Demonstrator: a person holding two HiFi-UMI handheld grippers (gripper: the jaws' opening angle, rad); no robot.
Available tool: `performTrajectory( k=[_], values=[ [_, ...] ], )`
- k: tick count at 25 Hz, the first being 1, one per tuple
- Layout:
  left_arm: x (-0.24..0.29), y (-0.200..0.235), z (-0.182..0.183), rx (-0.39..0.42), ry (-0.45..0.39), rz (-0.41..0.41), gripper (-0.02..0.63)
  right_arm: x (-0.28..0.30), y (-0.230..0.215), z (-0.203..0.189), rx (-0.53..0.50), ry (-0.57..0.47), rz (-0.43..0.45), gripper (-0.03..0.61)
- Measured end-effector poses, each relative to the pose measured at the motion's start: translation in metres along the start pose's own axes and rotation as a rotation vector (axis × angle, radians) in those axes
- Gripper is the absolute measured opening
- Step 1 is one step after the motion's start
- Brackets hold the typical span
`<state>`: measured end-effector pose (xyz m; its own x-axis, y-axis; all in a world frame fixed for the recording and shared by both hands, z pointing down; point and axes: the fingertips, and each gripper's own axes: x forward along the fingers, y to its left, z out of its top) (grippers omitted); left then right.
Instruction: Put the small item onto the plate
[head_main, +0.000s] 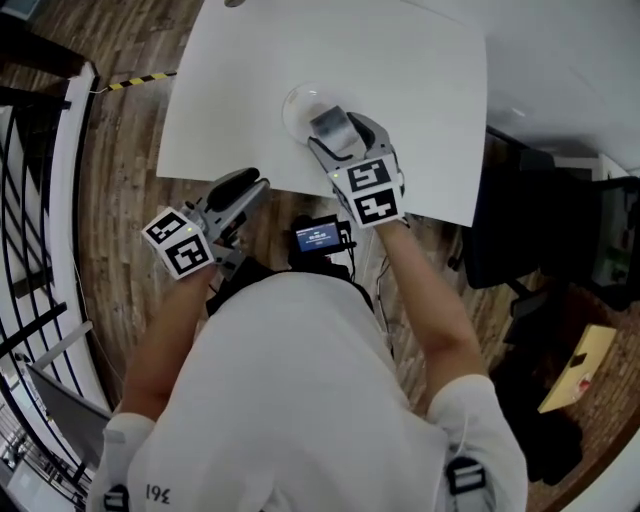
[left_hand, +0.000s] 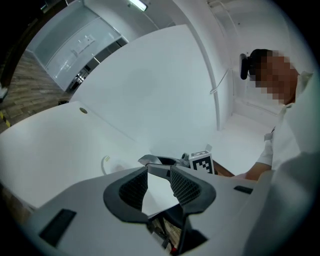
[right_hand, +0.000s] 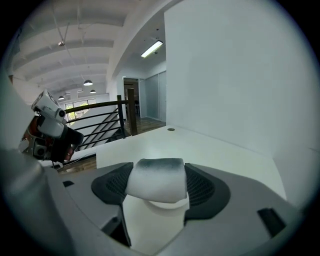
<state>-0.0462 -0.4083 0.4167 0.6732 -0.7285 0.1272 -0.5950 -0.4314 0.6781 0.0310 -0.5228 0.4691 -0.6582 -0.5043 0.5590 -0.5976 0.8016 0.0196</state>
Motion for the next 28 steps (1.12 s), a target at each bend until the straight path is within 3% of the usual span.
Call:
performTrajectory(
  k=[8,15,28],
  values=[
    [0.020,0.030,-0.022,-0.042,0.098,0.016,0.143,0.061,-0.003,-0.026,-0.037,0.098,0.027,0.325],
    [0.039,0.050,-0.022,-0.052,0.135,0.040,0.143,0.103,-0.014,-0.036,-0.071,0.156,0.012,0.327],
    [0.048,0.060,-0.032,-0.073,0.194,0.054,0.143,0.127,-0.028,-0.043,-0.017,0.149,-0.004,0.327]
  ],
)
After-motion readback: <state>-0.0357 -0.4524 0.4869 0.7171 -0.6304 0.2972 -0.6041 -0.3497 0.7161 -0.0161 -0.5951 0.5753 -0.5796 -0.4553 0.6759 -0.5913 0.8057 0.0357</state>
